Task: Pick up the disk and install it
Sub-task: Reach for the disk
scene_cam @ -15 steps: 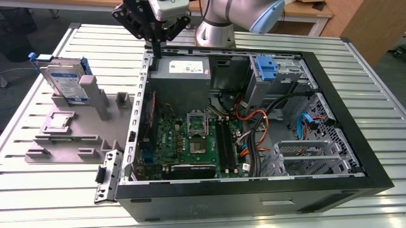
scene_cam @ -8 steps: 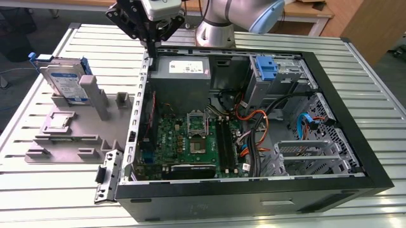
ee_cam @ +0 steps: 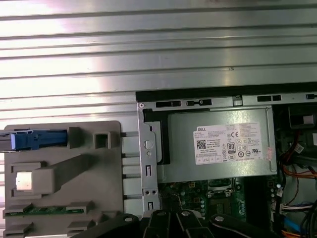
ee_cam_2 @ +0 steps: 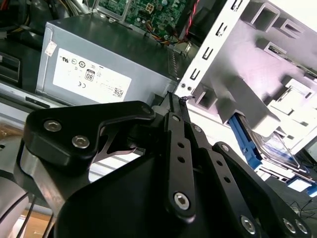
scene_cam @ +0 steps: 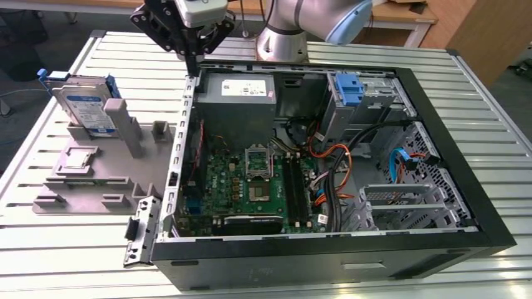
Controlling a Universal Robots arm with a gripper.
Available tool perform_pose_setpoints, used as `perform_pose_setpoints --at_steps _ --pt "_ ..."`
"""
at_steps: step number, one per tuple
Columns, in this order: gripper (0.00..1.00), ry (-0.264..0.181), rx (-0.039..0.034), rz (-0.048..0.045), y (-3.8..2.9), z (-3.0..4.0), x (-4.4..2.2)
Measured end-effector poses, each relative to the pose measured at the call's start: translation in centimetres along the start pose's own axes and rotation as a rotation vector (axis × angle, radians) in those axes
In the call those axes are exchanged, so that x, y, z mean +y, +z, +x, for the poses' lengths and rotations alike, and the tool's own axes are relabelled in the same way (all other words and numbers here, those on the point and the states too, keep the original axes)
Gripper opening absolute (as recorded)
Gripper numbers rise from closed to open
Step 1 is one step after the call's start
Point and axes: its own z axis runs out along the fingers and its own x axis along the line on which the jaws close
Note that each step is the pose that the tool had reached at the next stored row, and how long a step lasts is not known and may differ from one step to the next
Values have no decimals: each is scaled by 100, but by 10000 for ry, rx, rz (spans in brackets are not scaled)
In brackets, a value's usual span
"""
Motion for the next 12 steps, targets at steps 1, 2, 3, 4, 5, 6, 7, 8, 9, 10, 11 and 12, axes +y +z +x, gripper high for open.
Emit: perform_pose_setpoints --at_steps 1,2,3,4,5,6,7,8,9,10,11,12 --pt "10 -1 1 1 0 14 -1" --pt "10 -1 0 0 1 29 -2" --pt "10 -1 0 0 1 46 -3" --pt "10 0 0 0 1 64 -4" --pt "10 0 1 1 2 84 -5" --pt "10 0 0 0 3 106 -7" --pt "10 0 1 0 3 129 -9" --pt "10 0 0 0 4 152 -10" --pt "10 -1 0 0 5 176 -12" --pt "10 -1 0 0 6 200 -14" --pt "10 -2 0 0 6 224 -16" --pt "10 0 0 0 7 250 -17"
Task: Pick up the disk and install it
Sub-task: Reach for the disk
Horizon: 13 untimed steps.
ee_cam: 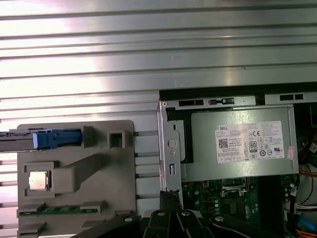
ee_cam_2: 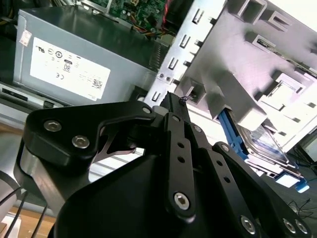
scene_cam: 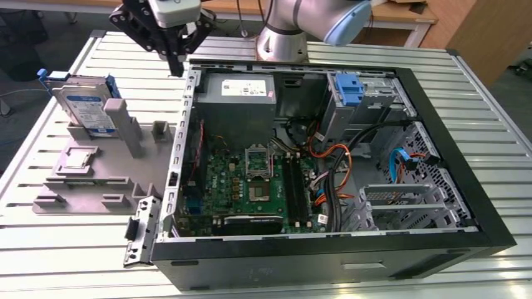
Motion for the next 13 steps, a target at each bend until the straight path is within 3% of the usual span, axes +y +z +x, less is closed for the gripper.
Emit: perform_pose_setpoints --at_steps 13 --pt "10 -1 0 0 9 329 -25"
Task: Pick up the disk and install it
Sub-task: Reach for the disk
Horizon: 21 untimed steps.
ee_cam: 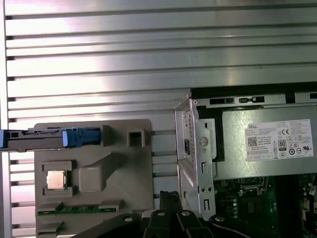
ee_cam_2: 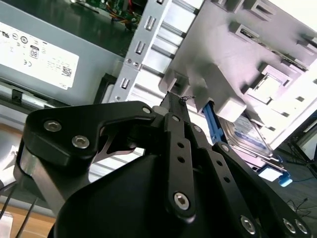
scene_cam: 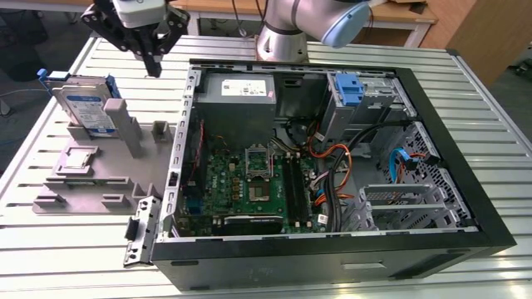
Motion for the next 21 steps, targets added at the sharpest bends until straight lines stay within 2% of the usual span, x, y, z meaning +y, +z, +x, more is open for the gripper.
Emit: perform_pose_setpoints --at_steps 10,21 --pt "10 1 0 0 14 262 -16" --pt "10 8 -1 0 29 490 -28"
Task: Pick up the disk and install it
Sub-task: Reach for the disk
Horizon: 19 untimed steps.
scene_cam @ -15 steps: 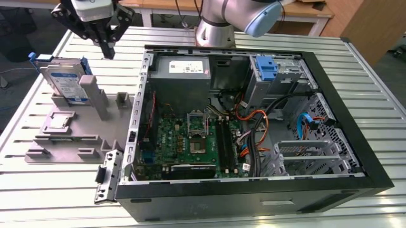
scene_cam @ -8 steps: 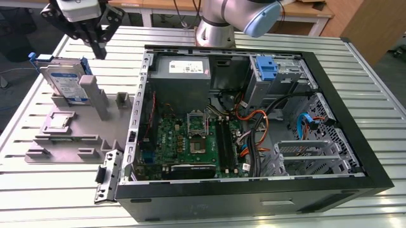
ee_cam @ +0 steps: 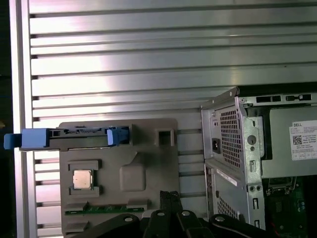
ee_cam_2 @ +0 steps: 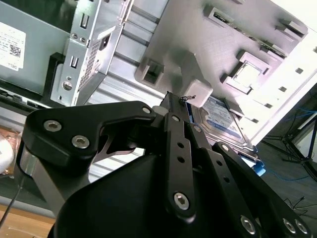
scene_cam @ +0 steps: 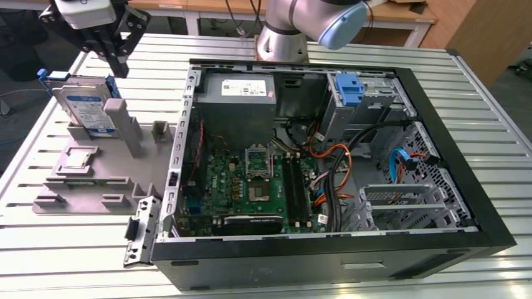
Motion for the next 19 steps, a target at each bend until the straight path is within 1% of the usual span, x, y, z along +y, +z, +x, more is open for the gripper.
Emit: perform_pose_setpoints --at_steps 6,13,19 --pt "10 10 4 1 19 105 -5" --pt "10 12 22 4 66 204 -8" --pt "10 14 34 6 108 313 -3"
